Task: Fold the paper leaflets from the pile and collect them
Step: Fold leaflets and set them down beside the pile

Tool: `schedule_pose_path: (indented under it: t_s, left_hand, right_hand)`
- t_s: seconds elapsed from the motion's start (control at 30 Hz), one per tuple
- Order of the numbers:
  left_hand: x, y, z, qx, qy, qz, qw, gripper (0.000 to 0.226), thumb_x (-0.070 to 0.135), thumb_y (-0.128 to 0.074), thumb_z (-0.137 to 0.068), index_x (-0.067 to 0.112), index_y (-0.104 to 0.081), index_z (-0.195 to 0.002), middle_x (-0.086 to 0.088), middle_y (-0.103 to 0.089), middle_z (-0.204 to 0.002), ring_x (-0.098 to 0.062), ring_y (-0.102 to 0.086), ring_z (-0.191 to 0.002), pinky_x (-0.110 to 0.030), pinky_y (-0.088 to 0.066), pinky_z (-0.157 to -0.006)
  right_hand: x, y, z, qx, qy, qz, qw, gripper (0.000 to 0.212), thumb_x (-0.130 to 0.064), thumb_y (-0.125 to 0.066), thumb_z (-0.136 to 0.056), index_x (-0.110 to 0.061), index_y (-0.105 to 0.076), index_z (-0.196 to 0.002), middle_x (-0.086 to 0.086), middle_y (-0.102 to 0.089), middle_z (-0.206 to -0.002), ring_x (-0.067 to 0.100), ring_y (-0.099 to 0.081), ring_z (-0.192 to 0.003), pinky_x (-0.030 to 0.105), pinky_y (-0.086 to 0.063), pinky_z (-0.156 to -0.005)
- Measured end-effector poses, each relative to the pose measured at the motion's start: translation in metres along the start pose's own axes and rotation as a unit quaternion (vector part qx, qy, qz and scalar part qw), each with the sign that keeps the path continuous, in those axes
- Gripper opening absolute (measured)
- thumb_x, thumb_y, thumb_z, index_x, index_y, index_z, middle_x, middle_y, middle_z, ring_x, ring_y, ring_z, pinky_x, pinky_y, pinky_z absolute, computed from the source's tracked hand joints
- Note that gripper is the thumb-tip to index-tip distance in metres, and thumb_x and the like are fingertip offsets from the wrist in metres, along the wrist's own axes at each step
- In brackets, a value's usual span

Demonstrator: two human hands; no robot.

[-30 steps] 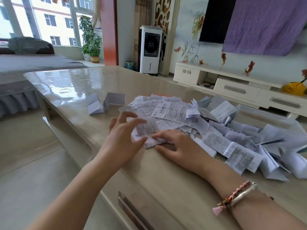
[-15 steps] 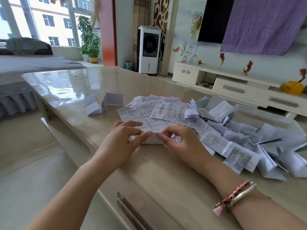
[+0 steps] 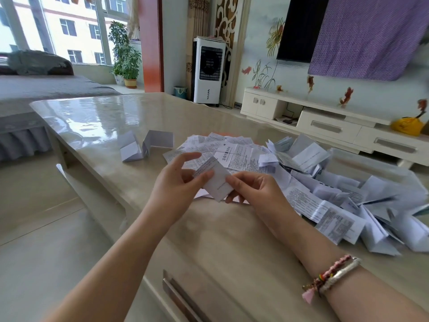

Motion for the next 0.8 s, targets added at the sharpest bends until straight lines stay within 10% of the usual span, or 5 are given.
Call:
schedule_pose_path:
  t_s: [0.2, 0.37, 0.6, 0.8]
  left_hand:
    - [-0.019, 0.051, -0.021, 0.127, 0.027, -0.121, 0.984, 0.026, 0.022, -0.073, -0.083, 0.027, -0.061, -0.106, -0.004, -0.070, -0.083, -0.018, -0.067, -0.079, -0.024, -0.048, -0.068]
    - [-0.027, 0.078, -0.032, 0.183, 0.007, -0.208, 0.961, 0.028, 0.018, -0.071, -0.084, 0.019, -0.052, -0.105, 0.000, -0.060, -0.095, -0.021, -0.058, -0.081, -0.028, -0.037, -0.070]
    - [-0.027, 0.065, -0.038, 0.165, -0.020, -0.392, 0.905, 0.005, 0.022, -0.062, -0.089, 0.019, -0.063, -0.092, -0.003, -0.048, -0.115, -0.030, -0.039, -0.115, -0.038, -0.031, -0.094]
    - [-0.026, 0.056, -0.030, 0.088, -0.062, -0.392, 0.914, 0.020, 0.039, -0.062, -0.089, 0.026, -0.073, -0.099, 0.005, -0.059, -0.107, -0.024, -0.047, -0.109, -0.035, -0.040, -0.088]
  right_hand:
    - [-0.004, 0.008, -0.009, 0.091, 0.086, 0.273, 0.954, 0.014, -0.028, -0.057, -0.094, -0.020, -0.065, -0.103, -0.006, -0.061, -0.108, 0.003, -0.054, -0.100, 0.019, -0.043, -0.084]
    - [0.011, 0.001, -0.019, 0.033, -0.006, 0.473, 0.881, 0.046, -0.050, -0.038, -0.097, -0.025, -0.054, -0.133, 0.003, -0.025, -0.156, 0.018, -0.014, -0.145, 0.037, -0.014, -0.115]
    - [0.030, 0.001, -0.020, -0.025, -0.092, 0.511, 0.854, 0.065, -0.067, -0.022, -0.091, -0.036, -0.030, -0.148, 0.008, -0.014, -0.161, 0.021, -0.004, -0.149, 0.037, -0.003, -0.119]
    - [0.021, 0.001, -0.014, -0.021, -0.065, 0.513, 0.856, 0.060, -0.066, -0.031, -0.092, -0.034, -0.040, -0.142, 0.004, -0.038, -0.140, 0.023, -0.039, -0.131, 0.035, -0.033, -0.103]
Point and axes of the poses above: each hand's wrist, its own z-axis away from the middle knuckle, its own y-axis out of the back of the hand, x = y × z, the point moved 6 cm from there along -z, towards the middle knuckle
